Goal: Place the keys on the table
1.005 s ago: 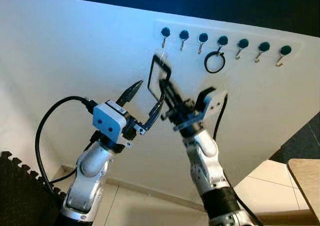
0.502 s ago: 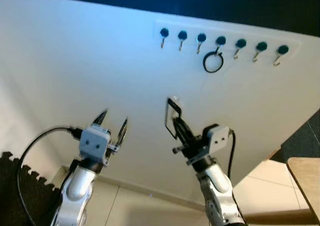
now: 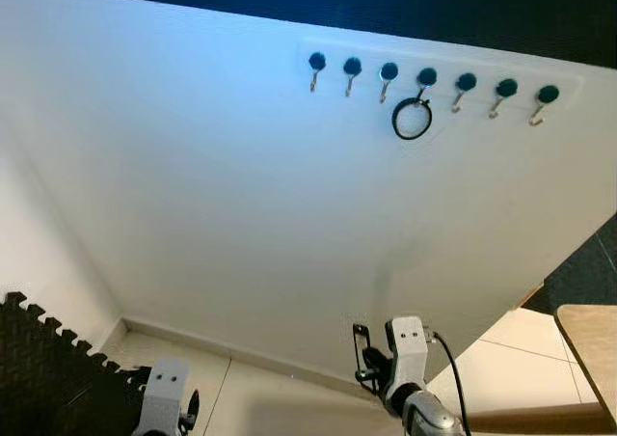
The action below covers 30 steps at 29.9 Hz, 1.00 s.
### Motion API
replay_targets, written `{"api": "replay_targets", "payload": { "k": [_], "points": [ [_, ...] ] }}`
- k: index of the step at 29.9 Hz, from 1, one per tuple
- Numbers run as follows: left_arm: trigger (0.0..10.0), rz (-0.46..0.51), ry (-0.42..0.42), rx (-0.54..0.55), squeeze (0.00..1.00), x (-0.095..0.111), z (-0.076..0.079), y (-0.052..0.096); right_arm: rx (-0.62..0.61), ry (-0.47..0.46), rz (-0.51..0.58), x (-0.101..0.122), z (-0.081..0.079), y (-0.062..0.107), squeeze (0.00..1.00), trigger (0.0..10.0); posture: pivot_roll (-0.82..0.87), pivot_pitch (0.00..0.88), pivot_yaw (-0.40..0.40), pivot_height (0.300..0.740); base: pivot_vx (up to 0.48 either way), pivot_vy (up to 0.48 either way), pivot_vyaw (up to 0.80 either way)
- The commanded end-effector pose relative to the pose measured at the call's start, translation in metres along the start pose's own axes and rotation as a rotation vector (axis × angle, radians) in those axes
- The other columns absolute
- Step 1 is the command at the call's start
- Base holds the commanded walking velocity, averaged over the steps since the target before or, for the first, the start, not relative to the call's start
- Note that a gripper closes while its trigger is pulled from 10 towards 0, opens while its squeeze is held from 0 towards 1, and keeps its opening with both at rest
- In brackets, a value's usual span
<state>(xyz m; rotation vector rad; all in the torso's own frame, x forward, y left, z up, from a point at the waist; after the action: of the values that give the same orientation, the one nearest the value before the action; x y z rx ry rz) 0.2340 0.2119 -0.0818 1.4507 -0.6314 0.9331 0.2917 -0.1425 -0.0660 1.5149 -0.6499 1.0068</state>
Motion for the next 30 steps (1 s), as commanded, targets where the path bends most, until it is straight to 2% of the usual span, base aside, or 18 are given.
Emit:
{"api": "replay_targets", "payload": {
  "k": [1,4,8,12,14,18,21,30],
  "points": [
    [10.0,-0.036,0.086,0.059,0.00,-0.013,-0.005,0.002,-0.035,0.000,-0.103,-0.030,0.007,0.010,0.00,10.0,0.07,0.072,-0.065,0.740,0.000,0.000,0.00],
    [10.0,-0.048,0.091,0.048,0.00,-0.015,-0.002,0.000,-0.042,-0.014,-0.120,-0.036,0.009,0.012,0.00,10.0,0.07,0.069,-0.063,0.740,0.000,0.000,0.00],
    [10.0,-0.082,-0.020,-0.024,0.00,-0.020,0.009,-0.003,-0.100,0.005,-0.199,-0.055,0.020,0.020,0.00,10.0,0.06,0.067,-0.062,0.740,0.000,0.000,0.00],
    [10.0,-0.068,-0.004,-0.026,0.00,-0.019,0.009,-0.004,-0.113,0.018,-0.228,-0.061,0.024,0.023,0.00,10.0,0.06,0.065,-0.064,0.740,0.000,0.000,0.00],
    [10.0,-0.057,0.013,-0.015,0.00,-0.019,0.007,-0.004,-0.109,0.058,-0.261,-0.069,0.026,0.027,0.00,10.0,0.07,0.064,-0.068,0.740,0.000,0.000,0.00],
    [10.0,-0.061,-0.015,-0.023,0.00,-0.021,0.008,-0.003,-0.085,0.106,-0.276,-0.072,0.023,0.028,0.00,10.0,0.07,0.064,-0.068,0.740,0.000,0.000,0.00],
    [10.0,-0.049,-0.048,-0.004,0.00,-0.021,0.006,-0.002,-0.078,0.115,-0.282,-0.074,0.022,0.029,0.00,10.0,0.07,0.058,-0.066,0.740,0.000,0.000,-0.45],
    [10.0,-0.022,-0.031,0.007,0.00,-0.019,0.001,-0.001,-0.072,0.134,-0.281,-0.074,0.021,0.029,0.00,10.0,0.07,0.050,-0.069,0.740,0.000,0.000,-0.80]
  ]
}}
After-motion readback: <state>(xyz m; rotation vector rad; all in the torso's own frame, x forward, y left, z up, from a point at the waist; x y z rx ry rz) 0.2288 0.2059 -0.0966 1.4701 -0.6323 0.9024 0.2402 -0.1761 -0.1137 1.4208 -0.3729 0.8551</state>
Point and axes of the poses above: a point about 5 cm out from each wrist's last joint towards the gripper, its own y axis pointing back from the gripper into the wrist, its own x axis along the axis of the wrist's last joint, z = x × y, the point moved 6 cm from there along -y, pointing out of the wrist towards the gripper, and after that the axes turned 11 degrees about y, right-handed, at the moved point
